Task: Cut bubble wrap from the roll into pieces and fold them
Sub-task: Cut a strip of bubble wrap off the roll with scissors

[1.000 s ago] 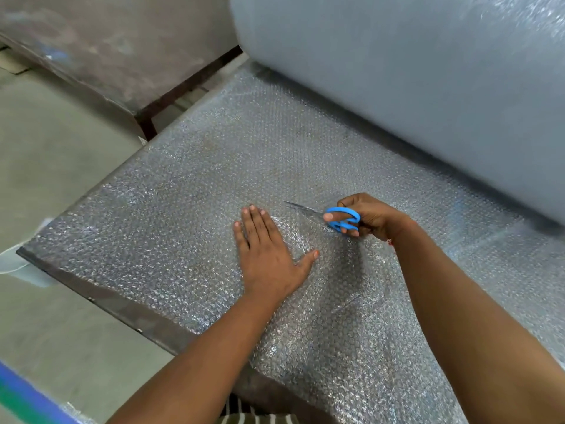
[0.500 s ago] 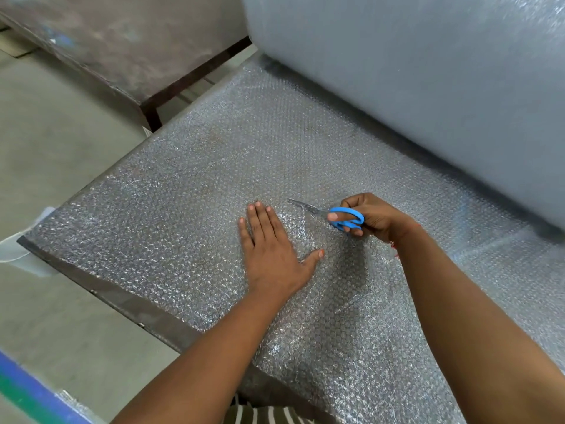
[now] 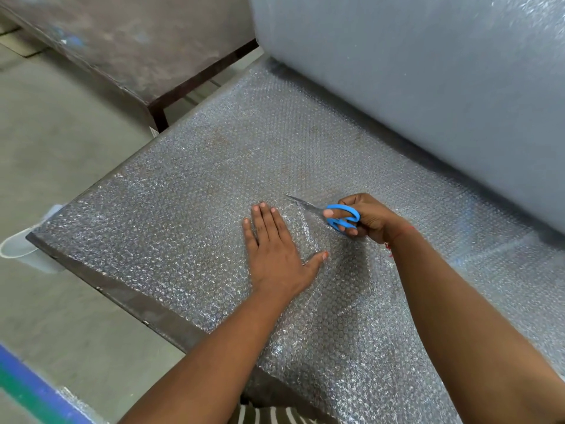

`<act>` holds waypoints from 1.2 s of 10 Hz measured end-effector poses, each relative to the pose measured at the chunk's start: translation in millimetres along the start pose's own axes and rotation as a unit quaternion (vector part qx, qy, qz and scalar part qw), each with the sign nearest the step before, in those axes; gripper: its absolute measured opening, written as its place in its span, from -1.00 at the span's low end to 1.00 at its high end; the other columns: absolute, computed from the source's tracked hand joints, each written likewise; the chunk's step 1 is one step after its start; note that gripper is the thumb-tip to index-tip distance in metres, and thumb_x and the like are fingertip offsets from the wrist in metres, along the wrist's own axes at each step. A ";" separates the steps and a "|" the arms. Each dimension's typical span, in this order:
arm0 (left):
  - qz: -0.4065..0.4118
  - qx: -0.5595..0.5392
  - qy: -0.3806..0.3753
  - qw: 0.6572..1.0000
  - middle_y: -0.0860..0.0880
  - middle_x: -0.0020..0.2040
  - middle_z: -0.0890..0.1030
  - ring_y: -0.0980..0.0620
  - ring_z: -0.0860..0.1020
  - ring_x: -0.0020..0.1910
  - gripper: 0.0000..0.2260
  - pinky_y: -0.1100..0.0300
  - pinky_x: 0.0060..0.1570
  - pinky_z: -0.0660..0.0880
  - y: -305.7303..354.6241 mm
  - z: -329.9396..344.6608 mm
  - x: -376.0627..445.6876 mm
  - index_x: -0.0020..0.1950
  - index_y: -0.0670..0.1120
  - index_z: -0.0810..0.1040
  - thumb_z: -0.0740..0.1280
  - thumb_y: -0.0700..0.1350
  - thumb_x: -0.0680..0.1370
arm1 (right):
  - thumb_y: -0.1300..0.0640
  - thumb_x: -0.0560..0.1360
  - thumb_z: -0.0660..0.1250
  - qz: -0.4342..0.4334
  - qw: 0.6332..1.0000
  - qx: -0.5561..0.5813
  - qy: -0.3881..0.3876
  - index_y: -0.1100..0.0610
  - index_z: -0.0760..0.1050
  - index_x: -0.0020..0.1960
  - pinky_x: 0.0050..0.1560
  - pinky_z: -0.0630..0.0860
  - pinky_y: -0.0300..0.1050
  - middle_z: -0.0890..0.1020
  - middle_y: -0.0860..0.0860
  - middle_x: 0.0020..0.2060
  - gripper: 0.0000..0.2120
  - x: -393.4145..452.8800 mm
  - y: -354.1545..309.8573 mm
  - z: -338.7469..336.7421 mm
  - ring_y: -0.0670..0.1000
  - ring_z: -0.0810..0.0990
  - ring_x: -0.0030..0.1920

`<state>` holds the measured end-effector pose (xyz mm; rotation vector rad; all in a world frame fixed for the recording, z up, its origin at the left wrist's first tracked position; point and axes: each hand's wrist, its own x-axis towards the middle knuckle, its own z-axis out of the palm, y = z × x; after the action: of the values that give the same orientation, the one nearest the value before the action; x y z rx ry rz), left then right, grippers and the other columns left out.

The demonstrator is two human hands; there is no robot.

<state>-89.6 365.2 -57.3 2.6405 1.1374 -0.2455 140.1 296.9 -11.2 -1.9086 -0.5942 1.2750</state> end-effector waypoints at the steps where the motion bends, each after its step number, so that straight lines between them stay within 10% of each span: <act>1: -0.001 0.000 0.000 1.000 -0.41 0.61 -0.46 -0.37 -0.48 0.62 0.21 -0.37 0.61 -0.27 0.0 -0.3 0.3 0.62 -0.34 -0.43 -0.29 0.67 0.45 | -0.21 0.16 0.79 0.005 1.000 0.000 -0.005 0.56 0.49 0.03 -0.39 0.24 -0.17 0.52 0.38 -0.22 -0.06 1.8 -3.6 2.3 0.04 0.32 -0.41; 7: -0.002 -0.003 0.002 1.000 -0.40 0.61 -0.48 -0.37 -0.50 0.61 0.21 -0.37 0.61 -0.28 -0.1 1.4 0.7 0.62 -0.34 -0.44 -0.30 0.67 0.44 | -0.02 0.30 0.74 0.004 1.000 -0.008 -0.010 0.21 0.54 -0.29 -0.44 0.24 -0.21 0.59 0.20 -0.36 -0.56 9.7 -11.4 7.2 0.00 0.37 -0.53; 10: -0.001 -0.004 0.009 1.000 -0.40 0.62 -0.46 -0.37 -0.47 0.62 0.21 -0.38 0.61 -0.29 -0.3 1.2 -1.1 0.62 -0.35 -0.44 -0.27 0.67 0.46 | -0.22 0.15 0.79 -0.006 1.000 -0.009 -0.010 0.59 0.48 0.01 -0.46 0.23 -0.20 0.52 0.37 -0.26 -0.03 19.1 -14.5 12.1 0.05 0.34 -0.47; 12: -0.001 -0.004 0.005 1.000 -0.41 0.61 -0.47 -0.38 -0.47 0.62 0.21 -0.38 0.61 -0.27 -0.9 1.0 0.6 0.61 -0.35 -0.45 -0.29 0.67 0.45 | -0.23 0.14 0.79 -0.003 1.000 -0.018 -0.016 0.58 0.51 0.02 -0.46 0.18 -0.23 0.53 0.35 -0.27 -0.04 22.2 -22.6 16.4 0.04 0.35 -0.48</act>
<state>-89.9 365.9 -58.5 2.6374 1.1412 -0.2286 134.4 332.0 -9.5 -1.9174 -0.6424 1.3017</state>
